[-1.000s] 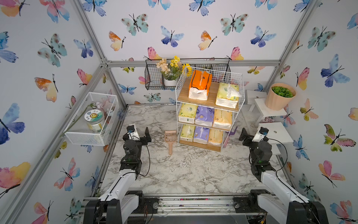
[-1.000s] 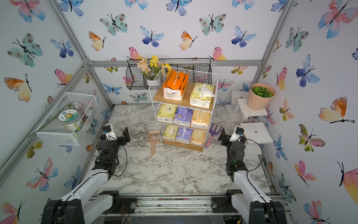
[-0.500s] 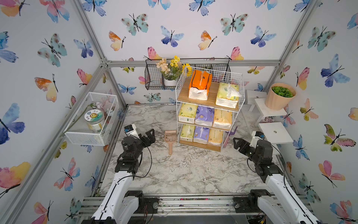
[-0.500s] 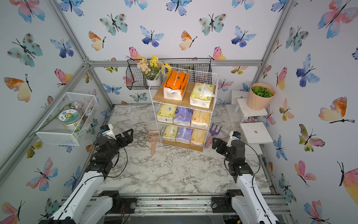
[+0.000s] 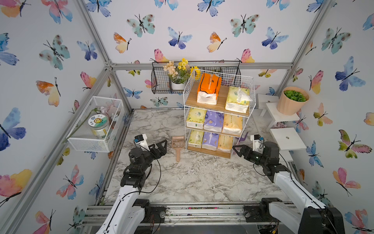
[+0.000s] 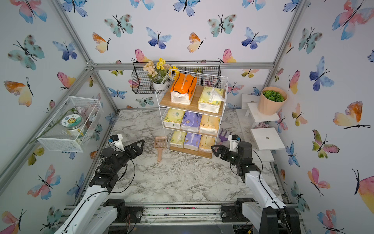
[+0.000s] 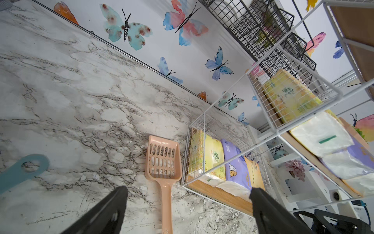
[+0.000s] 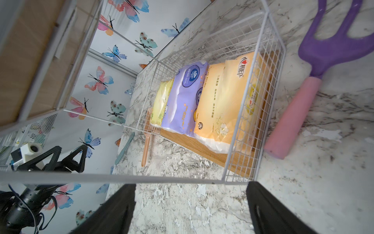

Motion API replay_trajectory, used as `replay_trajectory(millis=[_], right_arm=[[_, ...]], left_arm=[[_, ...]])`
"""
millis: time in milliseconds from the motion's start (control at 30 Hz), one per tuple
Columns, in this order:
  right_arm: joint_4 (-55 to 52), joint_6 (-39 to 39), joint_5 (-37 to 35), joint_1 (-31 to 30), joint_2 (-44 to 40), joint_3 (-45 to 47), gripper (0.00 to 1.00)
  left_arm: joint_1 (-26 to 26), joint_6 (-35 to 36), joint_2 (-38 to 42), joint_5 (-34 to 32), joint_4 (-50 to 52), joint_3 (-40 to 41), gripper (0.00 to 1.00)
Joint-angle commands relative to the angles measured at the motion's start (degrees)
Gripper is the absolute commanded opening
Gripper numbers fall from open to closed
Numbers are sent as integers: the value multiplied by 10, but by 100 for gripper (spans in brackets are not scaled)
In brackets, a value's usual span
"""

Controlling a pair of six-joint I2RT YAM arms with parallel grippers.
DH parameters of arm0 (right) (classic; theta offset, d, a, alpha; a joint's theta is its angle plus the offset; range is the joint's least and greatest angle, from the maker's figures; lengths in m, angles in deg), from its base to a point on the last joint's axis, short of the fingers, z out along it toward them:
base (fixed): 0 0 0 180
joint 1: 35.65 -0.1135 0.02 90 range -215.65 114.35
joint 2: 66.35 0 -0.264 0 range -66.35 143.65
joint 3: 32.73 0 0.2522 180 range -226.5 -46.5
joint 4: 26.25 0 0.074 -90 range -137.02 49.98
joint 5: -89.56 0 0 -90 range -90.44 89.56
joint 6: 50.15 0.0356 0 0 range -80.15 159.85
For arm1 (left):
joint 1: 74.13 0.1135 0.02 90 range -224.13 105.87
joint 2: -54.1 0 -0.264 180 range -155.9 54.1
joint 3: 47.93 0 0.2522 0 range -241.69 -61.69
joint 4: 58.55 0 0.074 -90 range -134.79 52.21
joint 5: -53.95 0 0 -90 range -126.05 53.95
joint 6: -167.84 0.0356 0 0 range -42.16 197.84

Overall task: Remove the tissue boxes from the shelf
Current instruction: Adjust the shelf at the center of the board.

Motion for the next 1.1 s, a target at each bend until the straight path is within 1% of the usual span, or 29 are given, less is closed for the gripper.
replay_trajectory(millis=[0, 100, 200, 300, 467, 667, 800, 867, 933, 1067], right_arm=[[24, -10, 7, 2, 18, -29, 90], [35, -15, -8, 2, 37, -43, 90], [48, -22, -6, 2, 60, -60, 89], [34, -46, -5, 2, 87, -91, 89], [15, -79, -15, 3, 123, -137, 89], [2, -92, -13, 5, 154, -164, 88], [-29, -99, -12, 5, 128, -150, 89], [-63, -97, -38, 5, 98, -136, 91], [-124, -95, -77, 5, 68, -134, 91], [-269, -83, -134, 5, 3, -165, 90]], left_arm=[[-1, -3, 1, 16, -1, -10, 99], [-1, -22, 0, 4, -3, -10, 99], [-2, -47, -1, 3, -16, -2, 99], [-1, -62, 0, 5, -22, 2, 99], [-2, -66, 5, 7, -13, 3, 99], [-13, -92, 2, 6, -10, 8, 99], [-52, -102, -1, -27, -10, 5, 99], [-77, -111, -7, -52, -9, 0, 99], [-97, -124, -14, -64, -19, -3, 99], [-146, -163, -32, -76, -85, 4, 99]])
